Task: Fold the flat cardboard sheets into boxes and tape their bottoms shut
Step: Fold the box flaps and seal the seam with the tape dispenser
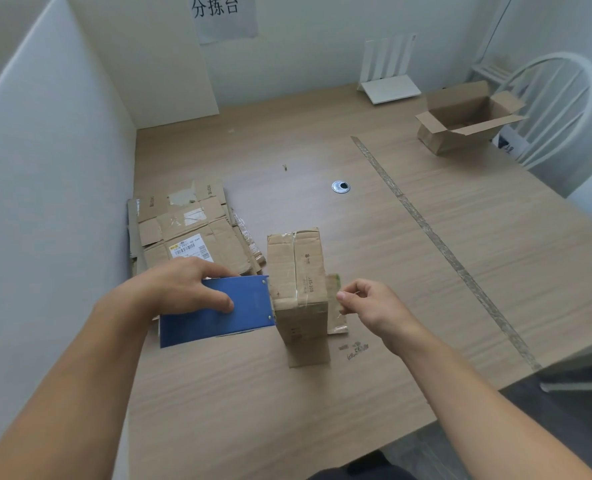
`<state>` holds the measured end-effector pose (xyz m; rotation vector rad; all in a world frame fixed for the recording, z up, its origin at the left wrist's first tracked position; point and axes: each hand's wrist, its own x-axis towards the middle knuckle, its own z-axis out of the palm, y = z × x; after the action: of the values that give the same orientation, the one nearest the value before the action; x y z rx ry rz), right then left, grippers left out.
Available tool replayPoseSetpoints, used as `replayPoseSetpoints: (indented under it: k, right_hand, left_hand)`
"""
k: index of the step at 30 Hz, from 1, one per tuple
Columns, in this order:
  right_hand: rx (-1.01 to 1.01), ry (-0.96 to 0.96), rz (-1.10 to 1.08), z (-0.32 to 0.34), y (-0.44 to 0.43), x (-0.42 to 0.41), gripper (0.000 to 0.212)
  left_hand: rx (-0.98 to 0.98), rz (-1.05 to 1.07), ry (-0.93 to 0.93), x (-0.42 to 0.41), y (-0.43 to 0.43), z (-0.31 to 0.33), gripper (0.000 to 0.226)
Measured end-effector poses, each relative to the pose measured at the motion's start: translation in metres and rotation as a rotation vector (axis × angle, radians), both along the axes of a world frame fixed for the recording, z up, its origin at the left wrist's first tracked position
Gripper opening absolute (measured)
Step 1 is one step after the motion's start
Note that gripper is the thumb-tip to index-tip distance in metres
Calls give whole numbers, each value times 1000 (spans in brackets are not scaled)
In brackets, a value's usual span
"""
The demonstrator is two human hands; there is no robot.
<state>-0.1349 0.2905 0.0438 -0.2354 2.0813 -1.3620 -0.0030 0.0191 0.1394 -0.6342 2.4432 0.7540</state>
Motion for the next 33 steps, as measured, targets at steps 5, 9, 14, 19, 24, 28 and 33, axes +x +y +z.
replayPoseSetpoints:
  k: [5,9,14,19,24,28,33]
  right_hand:
    - [-52,-189,-20,-9,-3,6,12]
    - [10,-112,-39,-20,1,9,22]
    - [23,189,-33,-23,4,22,22]
    - [-99,30,-73,-23,4,29,23]
    - [-165,-9,-181,-22,-7,33,21]
    - [-64,213,-113,-30,-5,28,20]
    - [4,467,-48,-34,-3,22,24]
  left_hand:
    - [46,-1,-19,-9,9,-9,32]
    - [51,13,-37,-11,9,-9,41]
    - [50,23,-34,-10,12,-13,41]
    - [35,46,-11,-8,15,-13,38]
    - [32,32,-12,-9,16,-12,35]
    - [47,38,1,-9,16,-14,31]
    - [41,16,-6,-13,17,-14,38]
